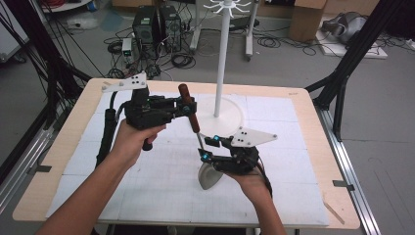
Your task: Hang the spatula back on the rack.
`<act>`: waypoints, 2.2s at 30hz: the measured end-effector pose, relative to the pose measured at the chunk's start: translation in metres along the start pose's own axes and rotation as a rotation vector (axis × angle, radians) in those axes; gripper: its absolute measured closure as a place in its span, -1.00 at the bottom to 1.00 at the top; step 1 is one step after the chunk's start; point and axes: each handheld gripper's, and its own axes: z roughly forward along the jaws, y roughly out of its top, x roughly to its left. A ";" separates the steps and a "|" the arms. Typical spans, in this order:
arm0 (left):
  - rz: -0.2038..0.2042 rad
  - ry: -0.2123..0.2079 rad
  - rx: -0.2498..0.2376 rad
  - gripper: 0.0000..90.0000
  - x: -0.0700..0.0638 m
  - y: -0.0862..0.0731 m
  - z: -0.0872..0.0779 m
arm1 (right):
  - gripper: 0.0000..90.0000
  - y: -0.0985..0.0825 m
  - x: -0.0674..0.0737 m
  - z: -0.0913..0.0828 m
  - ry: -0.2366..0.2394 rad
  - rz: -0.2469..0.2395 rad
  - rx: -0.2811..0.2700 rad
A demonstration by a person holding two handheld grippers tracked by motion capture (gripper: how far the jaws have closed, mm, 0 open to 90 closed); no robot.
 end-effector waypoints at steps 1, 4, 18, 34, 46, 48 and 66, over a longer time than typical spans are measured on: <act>0.006 -0.007 0.003 0.62 0.000 0.000 0.000 | 0.17 0.002 -0.001 -0.002 0.015 -0.003 -0.017; 0.019 -0.024 0.014 0.62 0.000 0.000 -0.001 | 0.14 0.008 -0.006 -0.003 0.048 -0.004 -0.017; 0.065 -0.101 0.060 0.62 0.000 -0.005 0.004 | 0.15 0.034 -0.023 0.014 0.224 0.014 -0.022; 0.035 -0.098 0.037 0.61 0.002 -0.008 0.006 | 0.64 0.037 -0.027 0.013 0.287 0.078 -0.051; 0.051 0.067 -0.057 -0.04 0.008 -0.024 -0.039 | 0.64 0.037 -0.032 0.005 0.148 0.144 -0.058; 0.082 0.117 -0.056 -0.07 0.008 -0.034 -0.051 | 0.64 0.037 -0.033 0.004 0.116 0.150 -0.059; 0.046 0.322 -0.021 -0.58 0.025 -0.116 -0.126 | 0.64 0.065 -0.054 0.009 -0.112 0.171 -0.069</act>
